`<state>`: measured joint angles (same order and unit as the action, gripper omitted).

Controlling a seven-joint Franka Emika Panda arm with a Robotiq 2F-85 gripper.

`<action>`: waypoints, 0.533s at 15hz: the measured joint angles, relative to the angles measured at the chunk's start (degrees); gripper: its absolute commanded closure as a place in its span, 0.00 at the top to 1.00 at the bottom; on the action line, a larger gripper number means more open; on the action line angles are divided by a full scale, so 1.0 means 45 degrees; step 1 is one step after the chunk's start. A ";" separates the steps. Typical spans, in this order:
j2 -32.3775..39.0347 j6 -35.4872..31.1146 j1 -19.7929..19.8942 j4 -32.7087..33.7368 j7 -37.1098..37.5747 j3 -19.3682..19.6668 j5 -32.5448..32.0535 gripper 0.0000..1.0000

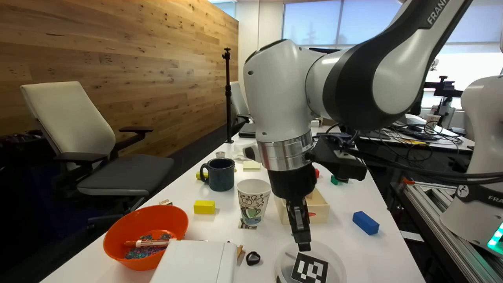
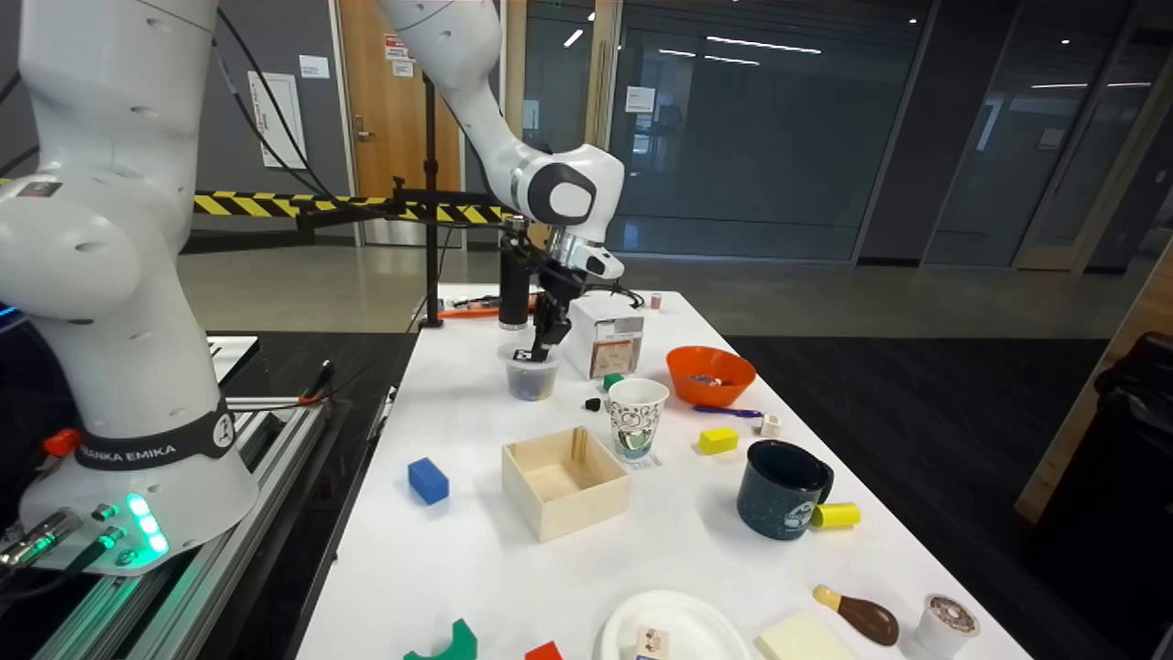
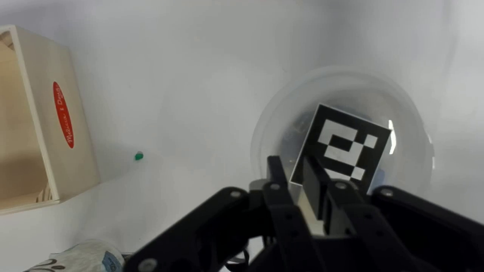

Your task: Take the lid off the plastic container

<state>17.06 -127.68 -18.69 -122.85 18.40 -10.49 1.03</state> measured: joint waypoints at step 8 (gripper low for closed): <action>0.0000 0.0000 0.0210 0.0183 0.0000 0.0098 0.0000 0.60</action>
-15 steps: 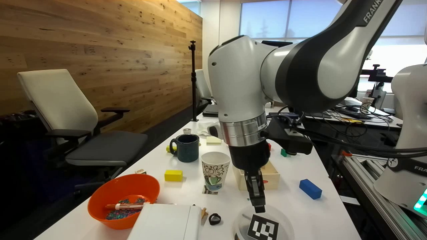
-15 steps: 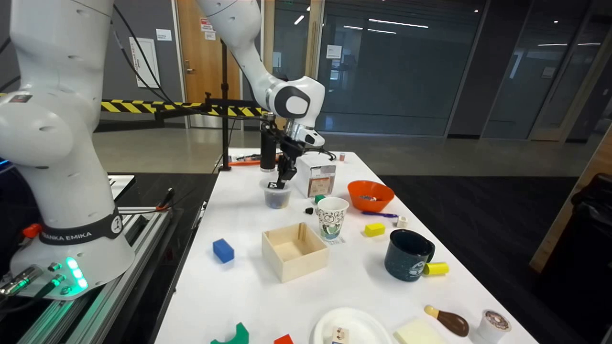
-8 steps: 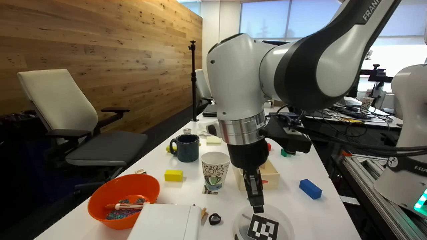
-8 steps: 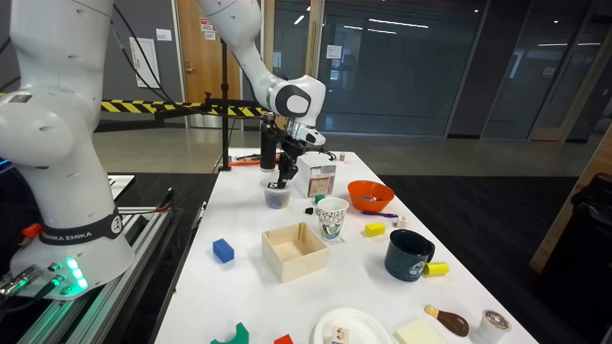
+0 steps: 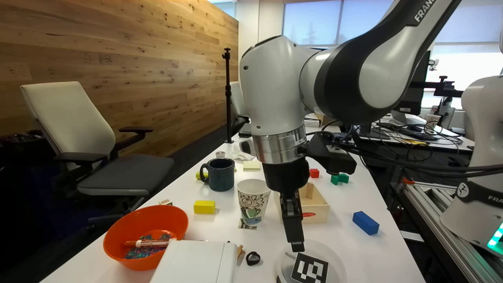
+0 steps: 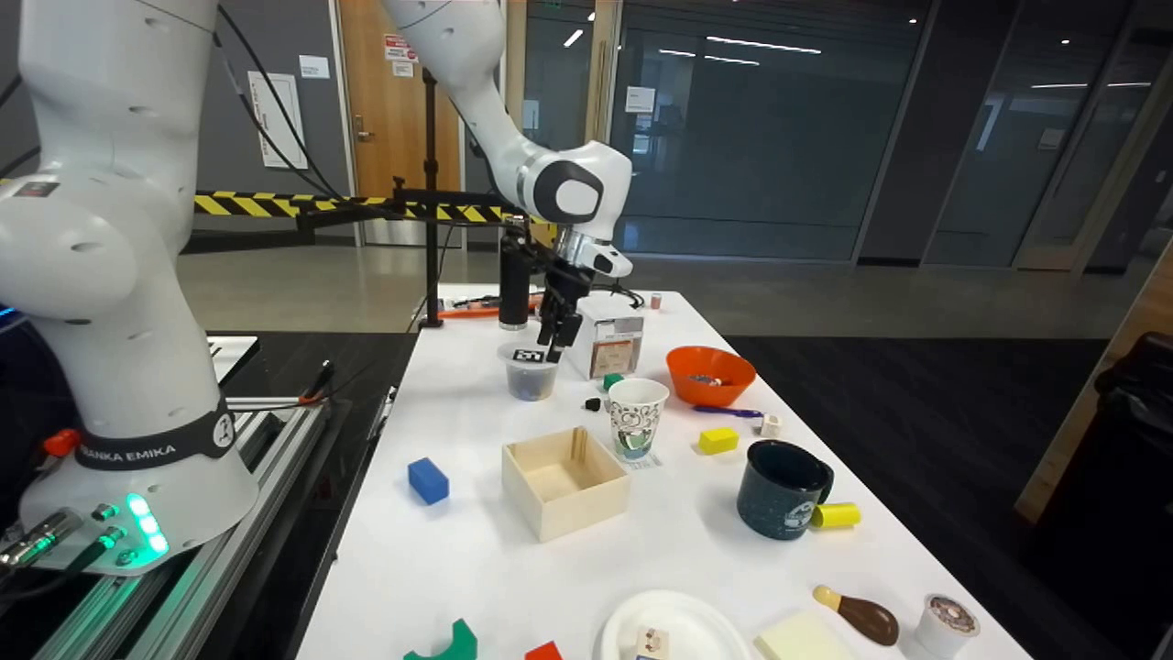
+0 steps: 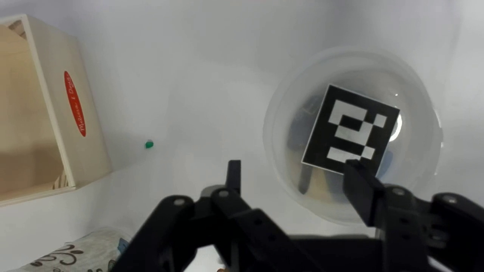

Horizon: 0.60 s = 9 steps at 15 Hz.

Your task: Take the lid off the plastic container

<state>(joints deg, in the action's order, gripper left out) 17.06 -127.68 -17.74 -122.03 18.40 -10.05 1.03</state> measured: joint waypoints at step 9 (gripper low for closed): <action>0.0018 0.0000 0.0126 -0.0003 0.0000 0.0033 0.0005 0.51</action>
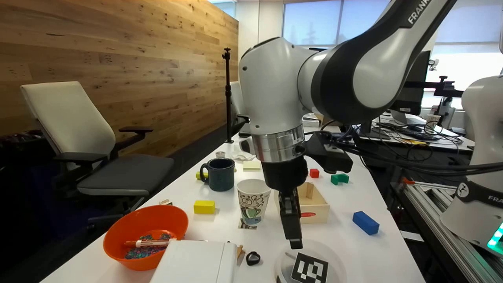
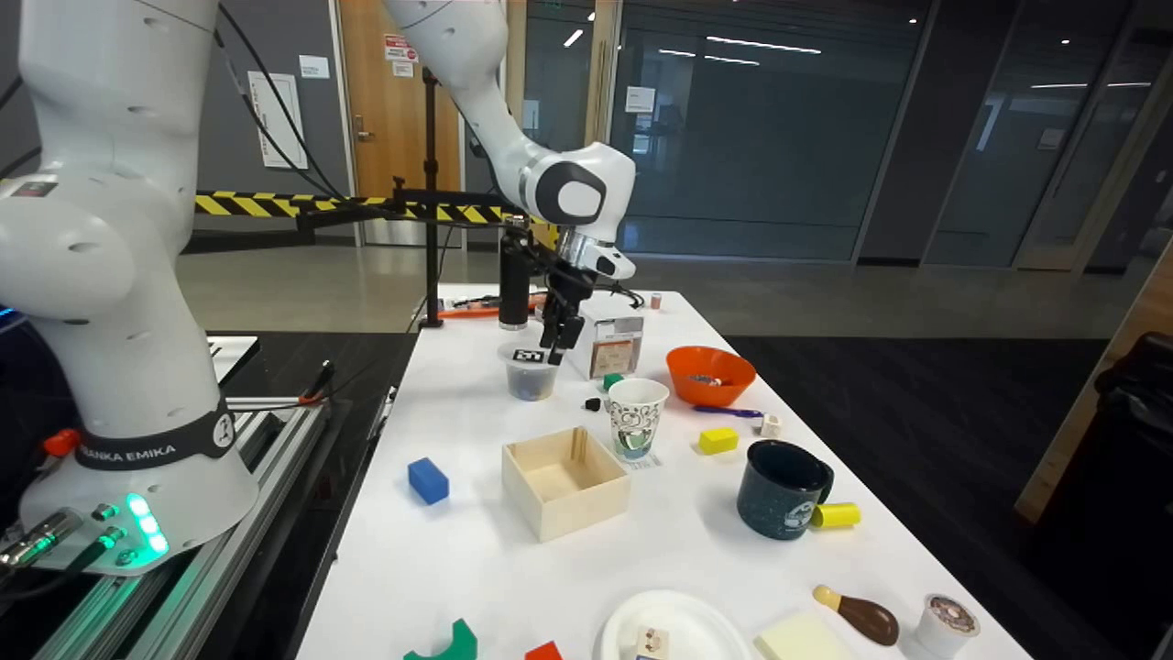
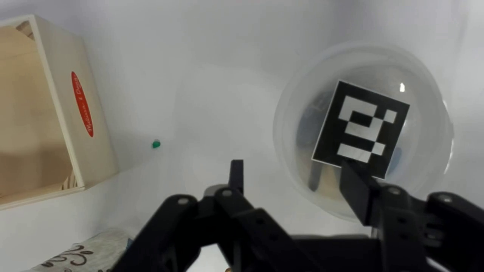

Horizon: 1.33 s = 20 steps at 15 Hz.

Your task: Take the lid off the plastic container

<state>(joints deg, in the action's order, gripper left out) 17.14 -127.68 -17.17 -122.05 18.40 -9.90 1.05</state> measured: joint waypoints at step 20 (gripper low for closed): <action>0.0272 0.0000 0.0000 -0.0166 0.0000 0.0000 0.0068 0.00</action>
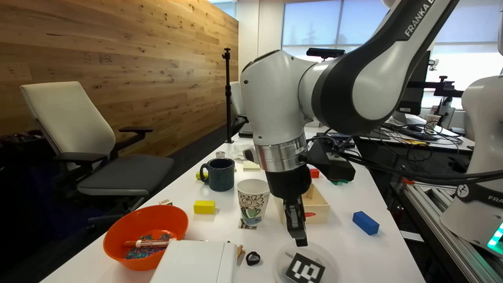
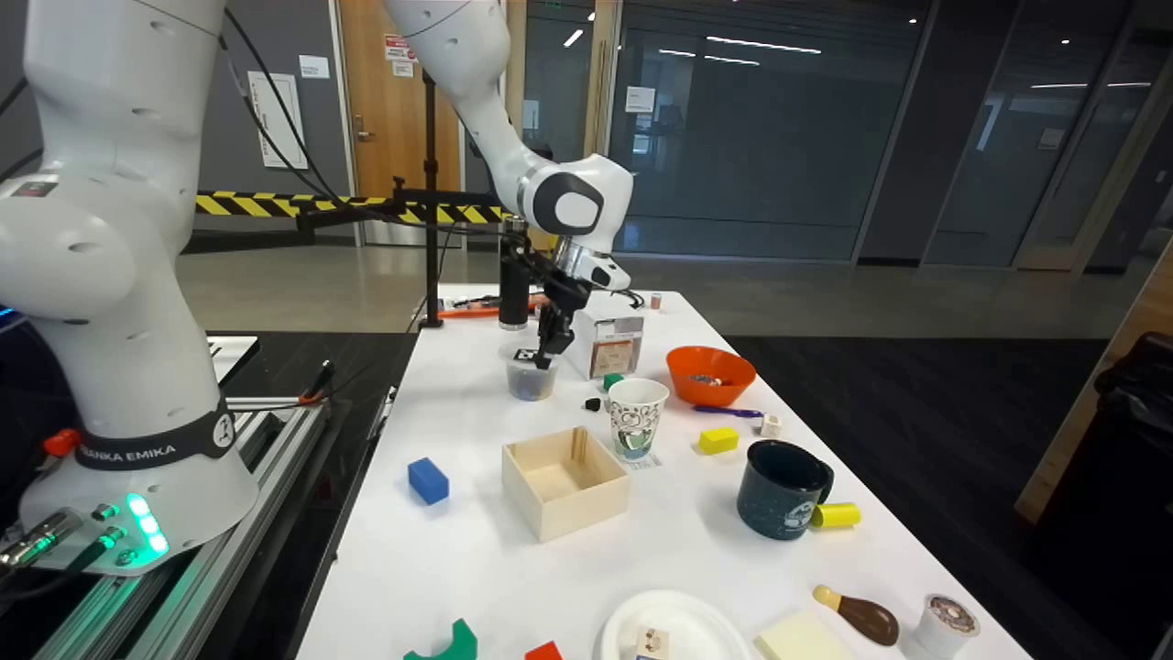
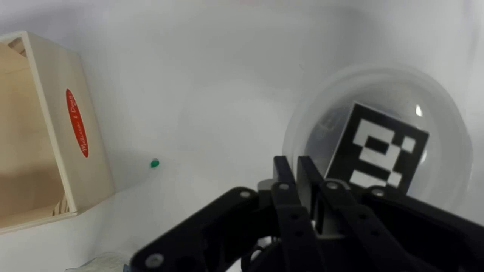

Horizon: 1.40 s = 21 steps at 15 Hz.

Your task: Take the lid off the plastic container

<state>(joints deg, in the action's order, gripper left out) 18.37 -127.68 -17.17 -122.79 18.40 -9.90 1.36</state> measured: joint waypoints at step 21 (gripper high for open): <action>-0.1201 0.0001 0.0685 0.0019 0.0036 0.0359 0.0118 0.01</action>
<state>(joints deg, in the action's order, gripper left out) 12.96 -127.67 -14.09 -122.71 18.56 -8.29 1.89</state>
